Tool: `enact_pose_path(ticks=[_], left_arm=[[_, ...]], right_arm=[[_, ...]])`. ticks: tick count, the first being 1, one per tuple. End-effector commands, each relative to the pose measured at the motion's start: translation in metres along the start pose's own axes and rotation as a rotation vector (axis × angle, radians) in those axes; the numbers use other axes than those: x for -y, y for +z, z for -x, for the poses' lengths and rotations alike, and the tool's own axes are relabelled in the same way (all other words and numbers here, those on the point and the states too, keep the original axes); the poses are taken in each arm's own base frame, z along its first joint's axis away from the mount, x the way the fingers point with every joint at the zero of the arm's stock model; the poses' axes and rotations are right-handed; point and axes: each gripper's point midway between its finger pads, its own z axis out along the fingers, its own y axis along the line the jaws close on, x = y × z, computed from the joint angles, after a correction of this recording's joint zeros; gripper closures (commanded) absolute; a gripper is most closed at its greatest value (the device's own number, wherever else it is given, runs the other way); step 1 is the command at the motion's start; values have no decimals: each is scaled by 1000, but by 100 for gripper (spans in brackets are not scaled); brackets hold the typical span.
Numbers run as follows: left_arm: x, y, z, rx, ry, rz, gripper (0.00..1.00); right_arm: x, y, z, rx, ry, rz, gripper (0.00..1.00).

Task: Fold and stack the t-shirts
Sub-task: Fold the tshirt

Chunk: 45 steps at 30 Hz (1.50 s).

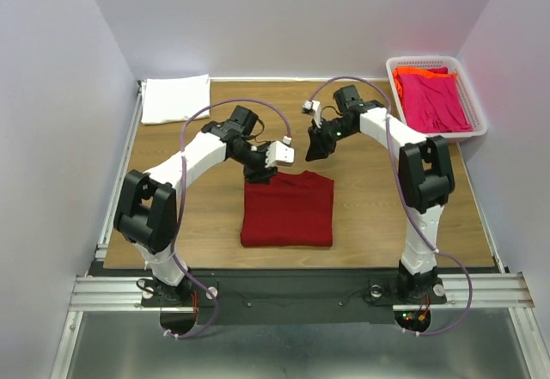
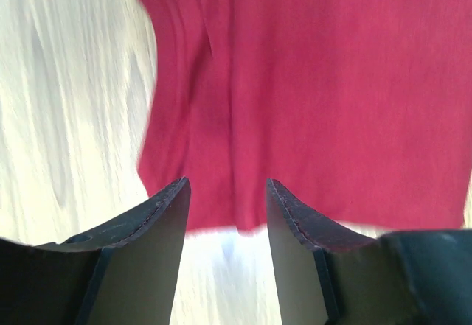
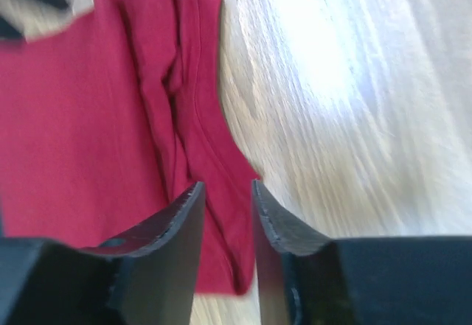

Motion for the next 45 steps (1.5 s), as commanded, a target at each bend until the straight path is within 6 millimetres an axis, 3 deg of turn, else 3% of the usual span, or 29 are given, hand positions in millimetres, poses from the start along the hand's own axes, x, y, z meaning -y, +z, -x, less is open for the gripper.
enact_pose_path(ticks=[1, 5, 10, 17, 20, 24, 28, 33, 35, 37, 38, 45], left_arm=[[-10, 23, 33, 70, 32, 4, 45], [-12, 49, 46, 72, 45, -17, 47], [-7, 76, 39, 32, 41, -61, 48], [-2, 95, 25, -22, 48, -71, 55], [4, 96, 24, -23, 57, -87, 67], [14, 93, 28, -6, 81, -111, 74], [21, 95, 27, -15, 87, -130, 75], [26, 100, 17, -49, 67, -157, 68], [27, 101, 14, -58, 62, -164, 80], [26, 96, 20, -50, 67, -158, 90], [25, 92, 24, -42, 73, -150, 100], [9, 56, 58, 2, 120, -22, 100]], right_arm=[[-12, 19, 19, 72, 208, 134, 65], [-10, 39, 19, 69, 276, 144, 67], [-5, 58, 9, 51, 368, 153, 68], [-4, 75, 1, 45, 388, 158, 68], [-5, 81, 1, 46, 394, 168, 68], [-6, 88, -5, 35, 407, 181, 68], [-8, 95, -15, 17, 423, 189, 68], [-9, 98, -25, 1, 434, 188, 68], [-10, 99, -29, -6, 439, 188, 68], [-9, 100, -32, -10, 441, 188, 69], [-10, 101, -35, -16, 444, 191, 70], [-17, 104, -47, -32, 464, 213, 71]])
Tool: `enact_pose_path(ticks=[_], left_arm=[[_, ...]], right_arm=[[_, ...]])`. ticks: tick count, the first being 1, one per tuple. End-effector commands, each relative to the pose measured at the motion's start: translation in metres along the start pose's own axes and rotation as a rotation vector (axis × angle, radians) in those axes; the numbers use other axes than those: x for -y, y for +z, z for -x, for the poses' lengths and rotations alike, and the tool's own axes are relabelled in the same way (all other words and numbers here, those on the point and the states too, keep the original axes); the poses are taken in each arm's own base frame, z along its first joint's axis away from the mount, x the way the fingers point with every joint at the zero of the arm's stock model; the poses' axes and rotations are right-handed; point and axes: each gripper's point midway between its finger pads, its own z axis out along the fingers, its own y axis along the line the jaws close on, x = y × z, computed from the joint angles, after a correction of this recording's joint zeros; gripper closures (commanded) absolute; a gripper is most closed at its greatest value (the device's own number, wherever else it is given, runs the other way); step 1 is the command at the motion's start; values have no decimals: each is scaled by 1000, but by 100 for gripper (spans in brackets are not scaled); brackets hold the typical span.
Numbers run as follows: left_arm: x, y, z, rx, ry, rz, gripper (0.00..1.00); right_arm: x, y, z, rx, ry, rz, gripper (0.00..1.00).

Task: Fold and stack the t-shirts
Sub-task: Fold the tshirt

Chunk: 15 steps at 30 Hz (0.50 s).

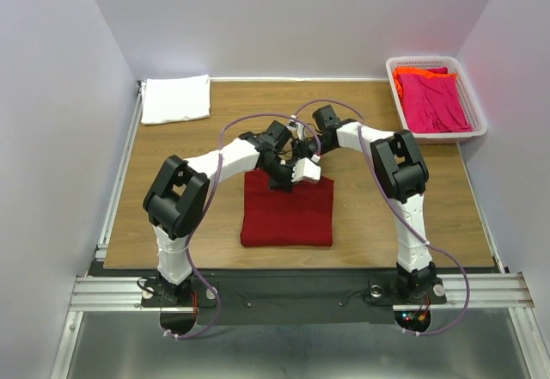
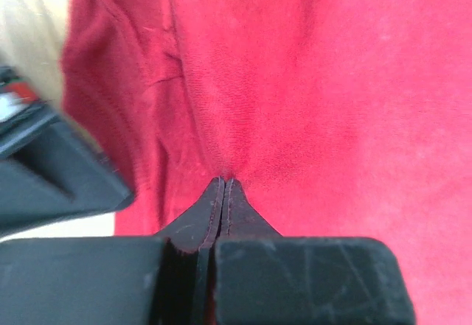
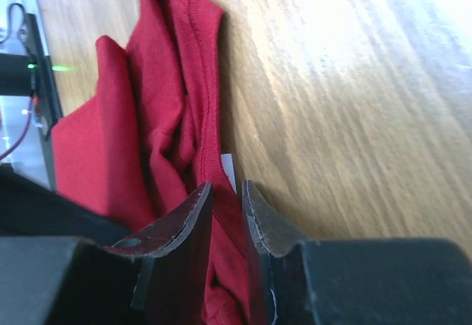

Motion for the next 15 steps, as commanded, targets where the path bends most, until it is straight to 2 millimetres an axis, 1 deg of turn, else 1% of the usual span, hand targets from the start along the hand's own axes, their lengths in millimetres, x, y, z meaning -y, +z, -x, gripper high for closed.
enact_pose_path(ticks=[1, 3, 8, 11, 12, 14, 15], left_arm=[[-9, -44, 37, 48, 61, 116, 100], [-18, -52, 40, 39, 84, 171, 100], [-36, -57, 40, 13, 131, 240, 100], [-51, -58, 42, 13, 150, 280, 100], [-60, -61, 43, 10, 158, 306, 100], [-68, -59, 39, -2, 173, 323, 100], [-77, -61, 39, 2, 177, 352, 100]], right_arm=[[5, 9, -20, -30, 14, 13, 71], [4, 10, -23, -35, 20, 20, 71], [2, 11, -28, -41, 25, 35, 71], [1, 11, -30, -40, 25, 42, 71], [1, 11, -31, -43, 25, 45, 71], [1, 11, -31, -42, 24, 46, 71], [0, 10, -30, -41, 18, 46, 71]])
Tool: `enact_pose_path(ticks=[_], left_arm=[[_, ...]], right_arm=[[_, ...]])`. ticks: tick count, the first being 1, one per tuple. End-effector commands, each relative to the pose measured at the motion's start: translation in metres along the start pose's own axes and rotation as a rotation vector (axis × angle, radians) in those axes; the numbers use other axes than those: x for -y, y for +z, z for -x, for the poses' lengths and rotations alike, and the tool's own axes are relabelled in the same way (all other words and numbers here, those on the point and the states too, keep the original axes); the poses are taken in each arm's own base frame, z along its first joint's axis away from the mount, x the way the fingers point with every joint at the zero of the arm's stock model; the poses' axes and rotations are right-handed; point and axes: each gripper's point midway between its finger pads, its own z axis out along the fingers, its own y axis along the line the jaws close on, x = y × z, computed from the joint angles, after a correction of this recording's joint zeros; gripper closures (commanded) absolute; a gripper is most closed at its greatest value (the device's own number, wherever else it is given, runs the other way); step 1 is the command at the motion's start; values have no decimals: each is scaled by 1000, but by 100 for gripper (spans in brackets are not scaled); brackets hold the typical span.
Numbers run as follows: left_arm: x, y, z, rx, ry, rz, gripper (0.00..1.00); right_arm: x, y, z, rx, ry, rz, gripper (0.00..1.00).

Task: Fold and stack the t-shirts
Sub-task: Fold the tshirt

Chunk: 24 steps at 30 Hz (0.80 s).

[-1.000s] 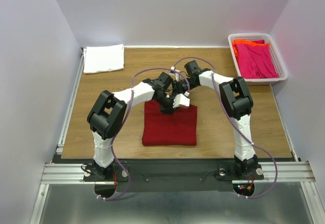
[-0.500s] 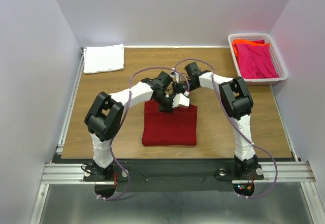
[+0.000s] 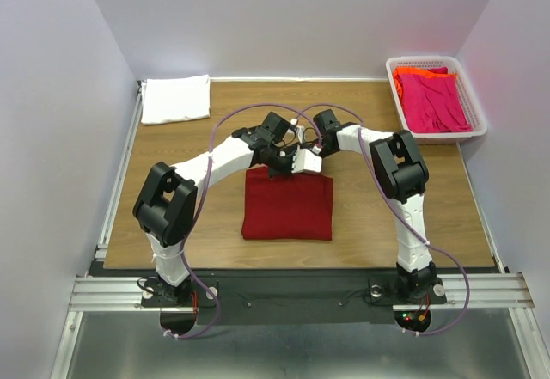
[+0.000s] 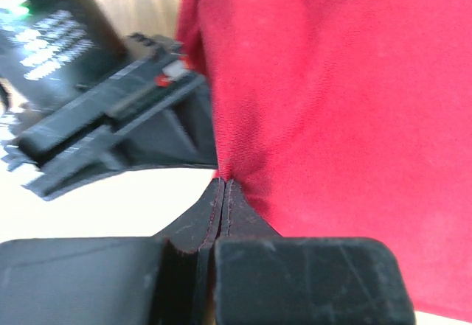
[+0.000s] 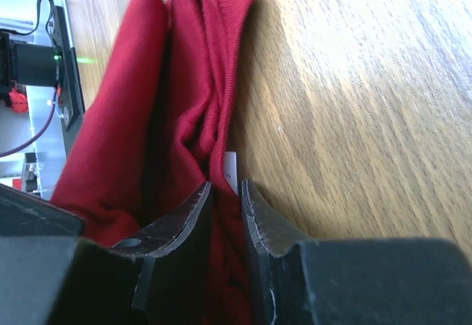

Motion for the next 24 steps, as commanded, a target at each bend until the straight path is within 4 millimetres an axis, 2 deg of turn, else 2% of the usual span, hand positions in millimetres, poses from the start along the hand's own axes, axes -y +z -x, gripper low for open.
enact_pose_path(ticks=[1, 3, 5, 9, 13, 15, 19, 24], left_arm=[[-51, -11, 15, 33, 80, 158, 100], [-59, -8, 15, 43, 84, 169, 100], [-57, -5, 14, 46, 91, 152, 100], [-33, 6, 3, 36, 106, 73, 100], [-14, 7, 0, 40, 113, 35, 100], [-7, 9, -2, 38, 113, 21, 100], [-5, 10, -3, 29, 113, 24, 100], [-15, 3, 3, 33, 131, 63, 100]], right_arm=[[11, 5, -16, -35, -9, -32, 71], [11, 4, -11, -28, -25, -42, 71], [14, -1, -1, -14, -50, -69, 71], [16, -20, 37, 43, -133, -137, 71], [14, -39, 75, 95, -258, -212, 70], [14, -39, 85, 107, -280, -217, 69], [22, -28, 86, 105, -251, -167, 69], [28, -4, 51, 56, -156, -42, 74]])
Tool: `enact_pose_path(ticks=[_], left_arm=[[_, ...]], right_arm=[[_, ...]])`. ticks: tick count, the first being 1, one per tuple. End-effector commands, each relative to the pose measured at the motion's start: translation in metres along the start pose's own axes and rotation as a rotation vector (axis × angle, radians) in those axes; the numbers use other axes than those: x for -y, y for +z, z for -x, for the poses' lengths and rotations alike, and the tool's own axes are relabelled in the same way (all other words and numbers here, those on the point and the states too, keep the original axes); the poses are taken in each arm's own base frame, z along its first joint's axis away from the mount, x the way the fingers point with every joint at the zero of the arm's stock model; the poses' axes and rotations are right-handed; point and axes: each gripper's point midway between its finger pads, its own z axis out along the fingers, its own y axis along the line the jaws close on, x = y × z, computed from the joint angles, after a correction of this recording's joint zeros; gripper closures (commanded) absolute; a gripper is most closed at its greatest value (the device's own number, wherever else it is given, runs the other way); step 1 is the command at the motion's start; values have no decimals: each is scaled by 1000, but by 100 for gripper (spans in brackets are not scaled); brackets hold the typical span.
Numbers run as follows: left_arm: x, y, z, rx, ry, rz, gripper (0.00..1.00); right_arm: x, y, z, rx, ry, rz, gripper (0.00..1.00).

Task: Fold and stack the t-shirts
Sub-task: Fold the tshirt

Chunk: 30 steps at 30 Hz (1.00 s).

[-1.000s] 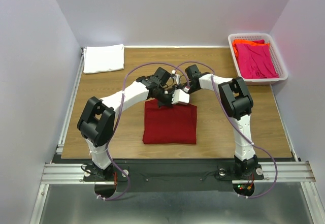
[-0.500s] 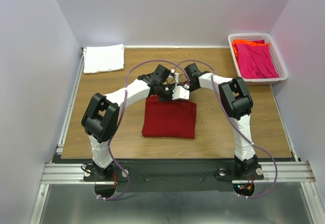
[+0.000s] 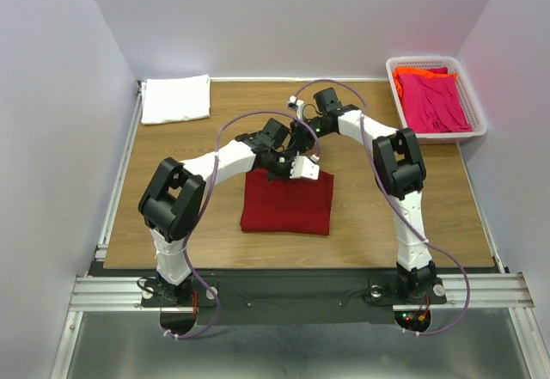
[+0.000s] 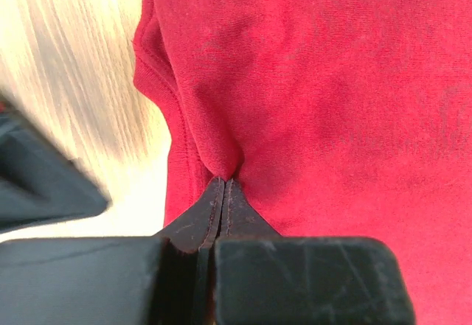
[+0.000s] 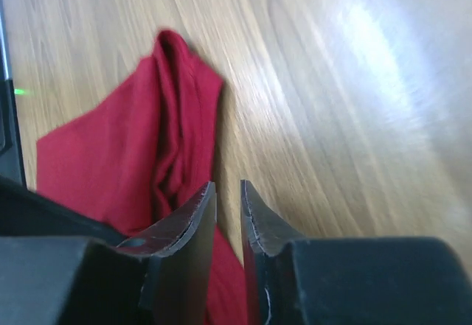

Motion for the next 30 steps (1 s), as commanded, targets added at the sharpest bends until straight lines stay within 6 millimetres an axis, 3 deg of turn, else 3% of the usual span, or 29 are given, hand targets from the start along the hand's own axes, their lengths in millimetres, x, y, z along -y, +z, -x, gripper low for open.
enact_pose_path(ticks=[1, 6, 16, 26, 29, 30], left_arm=[[-18, -25, 27, 53, 58, 81, 100], [-34, -38, 33, 35, 87, 143, 100], [-67, -50, 39, 18, 146, 244, 100], [-89, -36, 26, 19, 152, 288, 100], [-82, -29, 24, 27, 161, 260, 100], [-70, -22, 17, 25, 171, 225, 100]], right_arm=[[-2, 24, -44, -56, 101, 119, 75], [-14, 32, -75, -84, 192, 224, 80], [-46, 29, -94, -83, 281, 368, 82], [-44, 28, -97, -86, 265, 354, 82], [-34, 26, -87, -77, 234, 314, 81], [-25, 24, -83, -81, 219, 267, 78]])
